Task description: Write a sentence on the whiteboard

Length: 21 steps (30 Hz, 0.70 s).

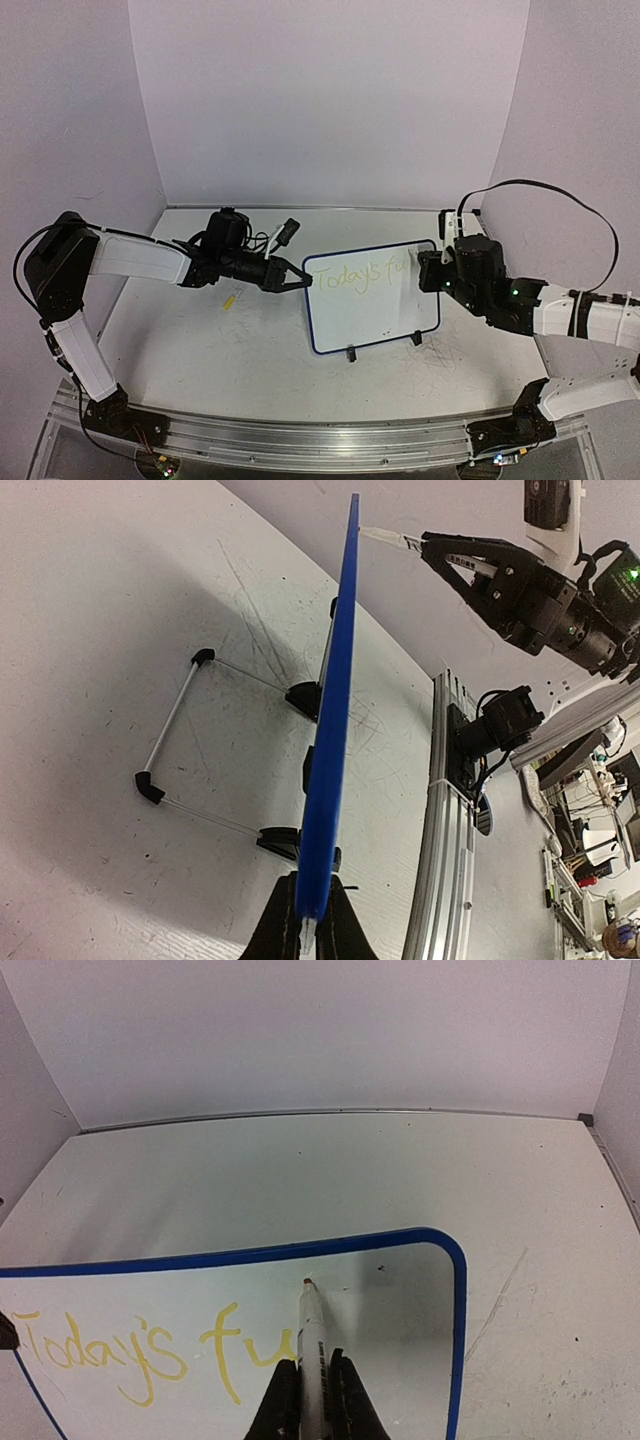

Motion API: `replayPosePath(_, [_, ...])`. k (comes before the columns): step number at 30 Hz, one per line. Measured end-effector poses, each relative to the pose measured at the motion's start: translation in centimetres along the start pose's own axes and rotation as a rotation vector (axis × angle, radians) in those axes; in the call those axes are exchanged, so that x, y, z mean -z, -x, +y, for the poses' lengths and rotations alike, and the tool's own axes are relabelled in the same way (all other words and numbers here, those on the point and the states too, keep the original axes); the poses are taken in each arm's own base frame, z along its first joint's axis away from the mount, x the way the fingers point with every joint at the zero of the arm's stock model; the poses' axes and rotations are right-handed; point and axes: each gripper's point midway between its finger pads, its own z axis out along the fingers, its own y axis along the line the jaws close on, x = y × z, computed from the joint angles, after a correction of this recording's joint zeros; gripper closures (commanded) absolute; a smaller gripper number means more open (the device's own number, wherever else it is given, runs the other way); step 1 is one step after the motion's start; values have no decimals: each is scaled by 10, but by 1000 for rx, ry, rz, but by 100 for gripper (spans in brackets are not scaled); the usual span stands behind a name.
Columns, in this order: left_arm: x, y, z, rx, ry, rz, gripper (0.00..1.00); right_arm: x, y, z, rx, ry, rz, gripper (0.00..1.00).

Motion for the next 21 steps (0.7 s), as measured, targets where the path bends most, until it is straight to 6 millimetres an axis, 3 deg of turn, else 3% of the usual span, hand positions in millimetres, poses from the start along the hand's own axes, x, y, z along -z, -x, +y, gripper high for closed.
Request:
replayPosePath(8, [0, 0, 0, 0, 0, 0, 100, 1, 0, 0, -5, 2, 1, 100])
replayPosePath(21, [0, 0, 0, 0, 0, 0, 100, 5, -21, -3, -14, 30, 44, 100])
